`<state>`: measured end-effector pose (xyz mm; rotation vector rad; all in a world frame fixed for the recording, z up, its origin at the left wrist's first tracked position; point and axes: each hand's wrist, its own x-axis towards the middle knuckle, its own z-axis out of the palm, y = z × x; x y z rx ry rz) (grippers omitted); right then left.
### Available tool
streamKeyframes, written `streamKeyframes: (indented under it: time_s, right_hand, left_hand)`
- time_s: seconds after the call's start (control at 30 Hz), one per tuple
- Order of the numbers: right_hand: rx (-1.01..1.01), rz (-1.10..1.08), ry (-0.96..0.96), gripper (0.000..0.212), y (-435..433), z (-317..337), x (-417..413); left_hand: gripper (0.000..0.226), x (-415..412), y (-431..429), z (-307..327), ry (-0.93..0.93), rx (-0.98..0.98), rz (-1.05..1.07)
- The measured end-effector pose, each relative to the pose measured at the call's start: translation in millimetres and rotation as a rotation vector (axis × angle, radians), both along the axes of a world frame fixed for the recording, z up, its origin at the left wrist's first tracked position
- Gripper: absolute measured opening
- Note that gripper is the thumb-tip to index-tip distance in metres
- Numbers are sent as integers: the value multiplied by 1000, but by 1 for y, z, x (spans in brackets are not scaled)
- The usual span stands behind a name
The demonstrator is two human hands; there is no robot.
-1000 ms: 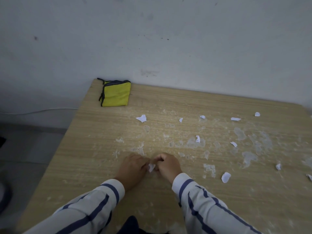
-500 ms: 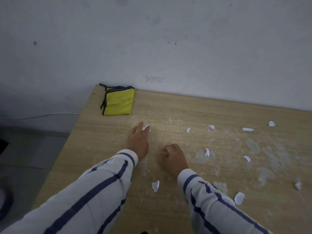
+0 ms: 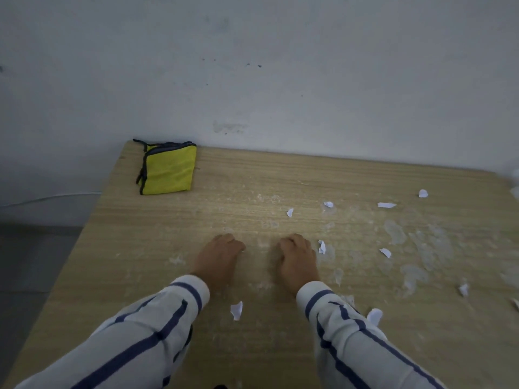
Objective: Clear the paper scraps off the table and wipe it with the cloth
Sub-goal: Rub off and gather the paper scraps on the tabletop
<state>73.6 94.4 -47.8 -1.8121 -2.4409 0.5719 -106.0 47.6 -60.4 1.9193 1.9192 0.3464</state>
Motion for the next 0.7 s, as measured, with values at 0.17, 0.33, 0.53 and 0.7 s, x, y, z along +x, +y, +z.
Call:
streamKeyframes:
  time_s: [0.17, 0.33, 0.53, 0.7]
  right_hand:
    - [20, -295, -45, 49, 8, 4, 39]
    - [-33, -285, -26, 45, 12, 1, 55]
    - [-20, -174, 35, 35, 6, -3, 53]
    - [-70, -99, 51, 21, 4, -2, 50]
  left_hand:
    - [59, 21, -18, -8, 17, -68, -102]
    - [72, 24, -29, -15, 113, -69, -240]
    - [42, 31, -40, -1, -41, 35, -75]
    - [54, 36, -6, 17, 135, 187, -33]
